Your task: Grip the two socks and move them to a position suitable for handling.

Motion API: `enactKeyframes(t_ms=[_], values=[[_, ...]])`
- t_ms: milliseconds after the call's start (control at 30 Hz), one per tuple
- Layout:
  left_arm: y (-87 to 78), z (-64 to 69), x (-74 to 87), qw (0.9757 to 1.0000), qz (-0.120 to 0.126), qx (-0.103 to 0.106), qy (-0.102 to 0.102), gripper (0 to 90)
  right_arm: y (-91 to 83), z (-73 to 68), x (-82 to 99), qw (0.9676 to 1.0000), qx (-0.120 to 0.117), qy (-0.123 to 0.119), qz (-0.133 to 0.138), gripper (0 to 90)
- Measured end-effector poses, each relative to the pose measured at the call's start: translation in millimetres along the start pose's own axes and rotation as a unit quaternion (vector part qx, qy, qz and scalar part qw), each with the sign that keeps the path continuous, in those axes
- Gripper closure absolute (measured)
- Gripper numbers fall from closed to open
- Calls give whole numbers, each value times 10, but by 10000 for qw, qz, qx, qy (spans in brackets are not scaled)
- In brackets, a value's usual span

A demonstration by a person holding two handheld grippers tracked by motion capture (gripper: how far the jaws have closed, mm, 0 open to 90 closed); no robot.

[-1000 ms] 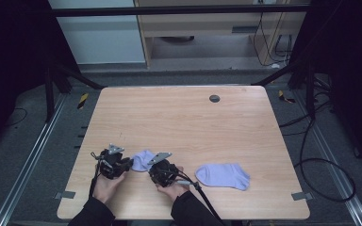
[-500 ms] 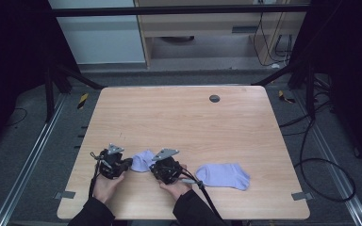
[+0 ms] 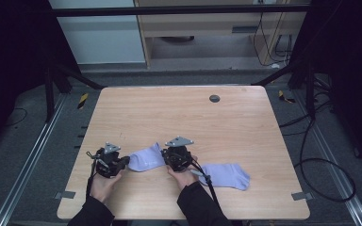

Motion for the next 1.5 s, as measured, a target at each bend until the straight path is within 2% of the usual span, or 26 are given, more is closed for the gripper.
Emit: enactKeyframes(t_ms=[133, 267, 333, 500, 633, 800, 1000, 1233, 1500], values=[[7, -42, -15, 10000, 35, -57, -36, 876, 81, 96, -6, 9998, 182, 15, -59, 829], [12, -89, -30, 9998, 118, -171, -70, 852, 95, 168, -25, 9992, 386, -102, 11, 701], [-19, -111, -49, 9994, 209, -250, -77, 803, 62, 191, -38, 9989, 449, -92, 55, 659], [-117, -112, -122, 9984, 501, -255, -118, 722, -68, 279, -69, 9991, 391, -49, 153, 588], [-161, -81, -151, 9979, 591, -207, -135, 660, -176, 367, -68, 9991, 382, -46, 169, 552], [-205, 71, -201, 9979, 642, -14, -36, 582, -420, 573, -57, 9992, 327, 119, 208, 498], [-251, 307, -291, 9968, 759, 224, 146, 543, -678, 822, 35, 9993, 309, 97, 183, 457], [-213, 625, -346, 9956, 670, 523, 397, 515, -995, 1220, 222, 9981, 562, 220, 158, 445], [-89, 908, -415, 9941, 585, 720, 556, 516, -1280, 1521, 489, 9969, 716, 302, 92, 442]])
Point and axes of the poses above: each handheld gripper's, and its own axes: y roughly forward along the jaws, x roughly out of its underside, z roughly to its right, the point moved 9 cm from there along y, roughly forward along the jaws, and after that the axes turned 8 degrees about x, right-handed, at the moved point
